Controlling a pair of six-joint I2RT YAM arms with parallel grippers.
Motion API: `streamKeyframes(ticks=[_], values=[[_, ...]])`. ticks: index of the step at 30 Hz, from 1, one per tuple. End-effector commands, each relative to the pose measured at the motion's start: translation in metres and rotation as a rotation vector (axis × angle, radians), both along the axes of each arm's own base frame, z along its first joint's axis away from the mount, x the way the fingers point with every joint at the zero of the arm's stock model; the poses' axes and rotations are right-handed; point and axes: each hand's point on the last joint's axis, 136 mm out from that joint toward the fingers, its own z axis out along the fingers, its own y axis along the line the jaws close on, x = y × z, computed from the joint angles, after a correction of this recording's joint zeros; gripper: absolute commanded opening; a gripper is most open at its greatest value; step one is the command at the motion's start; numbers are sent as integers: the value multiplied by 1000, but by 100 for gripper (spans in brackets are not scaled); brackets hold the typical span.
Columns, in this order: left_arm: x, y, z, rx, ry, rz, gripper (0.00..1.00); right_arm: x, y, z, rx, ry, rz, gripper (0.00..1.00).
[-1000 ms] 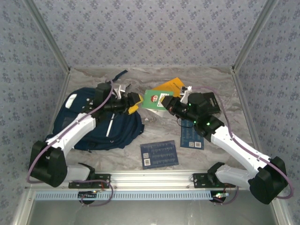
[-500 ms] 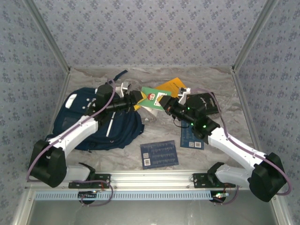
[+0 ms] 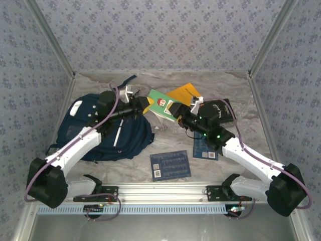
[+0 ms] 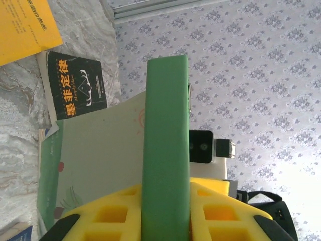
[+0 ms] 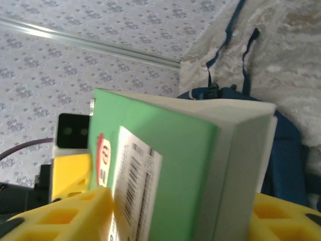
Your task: Pack books, pencil case, and school supplies into a backpack
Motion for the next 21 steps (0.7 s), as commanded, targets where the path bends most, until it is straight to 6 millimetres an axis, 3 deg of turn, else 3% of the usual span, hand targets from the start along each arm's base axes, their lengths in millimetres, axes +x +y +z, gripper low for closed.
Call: streamKeyframes(ticks=[1, 6, 11, 18, 21], values=[[-6, 10, 50, -30, -143, 25, 10, -7, -18, -18, -151, -16, -42, 77], [-10, 12, 66, -68, -149, 34, 5, -12, -11, -22, -130, -56, 11, 92], [-17, 13, 83, -107, -161, 38, 1, -13, 18, 2, 33, -132, 130, 96], [-28, 17, 108, -134, -194, 44, 0, -6, 27, 44, 283, -261, 133, 100], [-32, 19, 118, -142, -209, 49, 0, -5, 33, 52, 332, -265, 151, 100]])
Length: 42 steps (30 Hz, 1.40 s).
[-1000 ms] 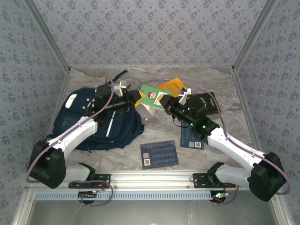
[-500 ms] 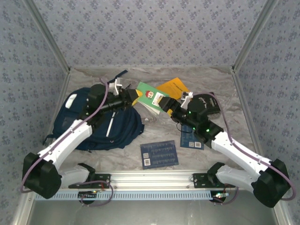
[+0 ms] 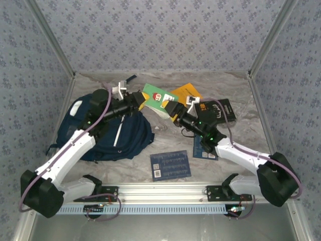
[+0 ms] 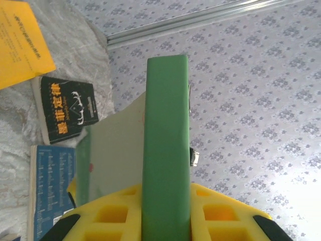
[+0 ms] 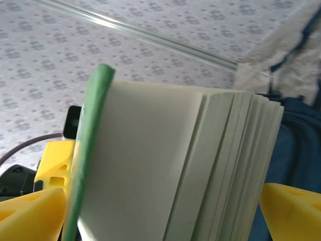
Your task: Pack books, pencil case, and school supplies into a backpack
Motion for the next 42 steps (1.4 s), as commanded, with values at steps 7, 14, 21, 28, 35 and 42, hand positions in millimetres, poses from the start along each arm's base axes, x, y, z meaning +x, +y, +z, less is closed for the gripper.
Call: streamKeyframes(ticks=[7, 14, 21, 28, 35, 42], values=[[-34, 5, 94, -126, -195, -40, 0, -8, 21, 32, 127, -51, 87, 100], [-37, 8, 84, -67, -199, -29, 0, -12, 29, 48, 181, -63, 124, 92], [-35, 12, 60, -17, -168, -9, 0, -11, 7, 46, 128, -61, 45, 82], [-28, 20, 52, 14, -160, 21, 0, -15, -5, 48, 103, -57, 24, 73], [-24, 24, 47, 24, -152, 36, 0, -18, -13, 49, 98, -59, 13, 71], [-22, 24, 44, 25, -143, 33, 0, -22, -14, 56, 110, -75, 23, 66]])
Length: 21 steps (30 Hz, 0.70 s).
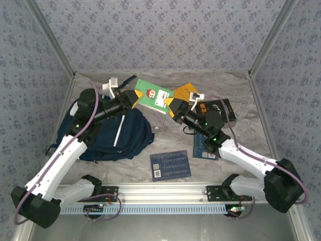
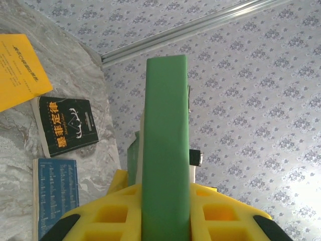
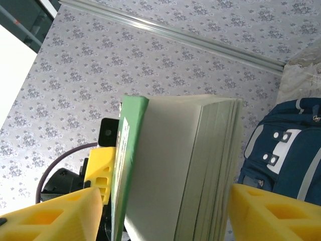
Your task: Pack books, pencil case, and school supplies into a backpack
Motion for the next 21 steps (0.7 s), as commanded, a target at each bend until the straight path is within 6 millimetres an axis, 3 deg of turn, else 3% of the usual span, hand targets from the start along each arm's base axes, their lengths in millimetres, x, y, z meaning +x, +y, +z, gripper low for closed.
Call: streamKeyframes(ticks=[1, 12, 21], values=[[-6, 2, 14, -15, -63, -14, 0, -5, -4, 8, 6, -33, -2, 65], [-8, -2, 7, -30, -34, -27, 0, 1, 4, 15, 7, -47, 3, 51], [-9, -7, 8, -38, -24, -40, 0, 1, 13, 16, 7, -43, 19, 50]])
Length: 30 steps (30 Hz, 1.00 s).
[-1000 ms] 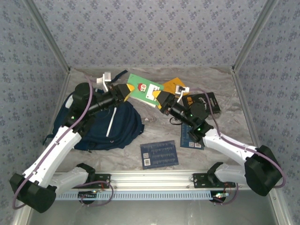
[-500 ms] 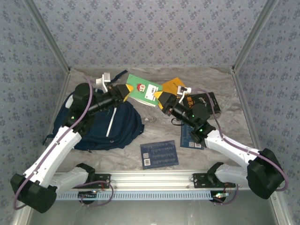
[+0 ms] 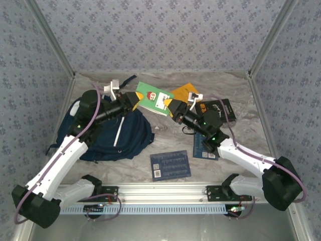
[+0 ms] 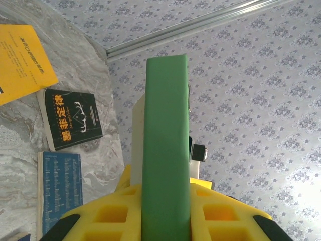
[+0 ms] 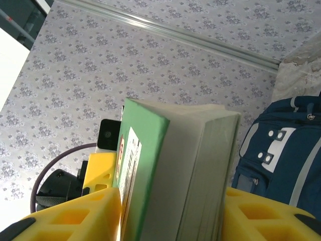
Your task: Pack books, pencil case, and school supplies into a backpack
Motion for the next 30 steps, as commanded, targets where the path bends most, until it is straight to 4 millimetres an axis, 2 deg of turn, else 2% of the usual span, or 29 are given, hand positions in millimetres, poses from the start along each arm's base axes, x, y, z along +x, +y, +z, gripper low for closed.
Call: streamKeyframes(ticks=[1, 10, 13, 18, 22, 26, 28, 30], values=[[-7, -5, 18, -43, -51, -32, 0, -3, 7, 23, 29, -54, 18, 50], [-7, -11, 17, -53, -44, -38, 0, -5, 22, 36, 101, -74, 72, 53], [-8, -8, 18, -44, -53, -27, 0, -6, 20, 31, 95, -62, 73, 53], [-8, -2, 25, -43, -69, -13, 0, -7, 4, 9, -4, -33, 4, 52], [-8, 0, 29, -45, -75, -10, 0, -9, -6, 0, -29, -24, -34, 49], [-9, 0, 31, -49, -76, -12, 0, -10, -8, 0, -30, -25, -33, 46], [-9, 0, 30, -49, -75, -10, 0, -10, -8, 3, -26, -29, -34, 41], [-9, 0, 29, -52, -69, -12, 0, -9, -7, 5, -24, -31, -34, 31]])
